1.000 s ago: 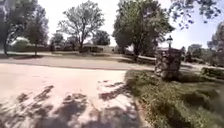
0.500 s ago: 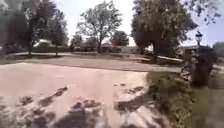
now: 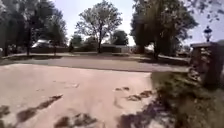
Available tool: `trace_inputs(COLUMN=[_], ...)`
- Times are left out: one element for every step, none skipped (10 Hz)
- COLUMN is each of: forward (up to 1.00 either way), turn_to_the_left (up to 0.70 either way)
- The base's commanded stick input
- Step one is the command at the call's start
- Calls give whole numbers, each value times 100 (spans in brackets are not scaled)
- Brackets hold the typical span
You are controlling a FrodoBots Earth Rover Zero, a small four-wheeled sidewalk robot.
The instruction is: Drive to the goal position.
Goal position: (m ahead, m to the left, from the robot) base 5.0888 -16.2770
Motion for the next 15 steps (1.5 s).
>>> trace_inputs(forward=[6, 0, 0, 0, 0, 0, 0, 0, 0, 0, 9, 40, 70, 70, 70], turn_to_the_left=[0, 0, 0, 0, 0, 0, 0, 0, 0, 0, 0, 0, 0, 0, 0])
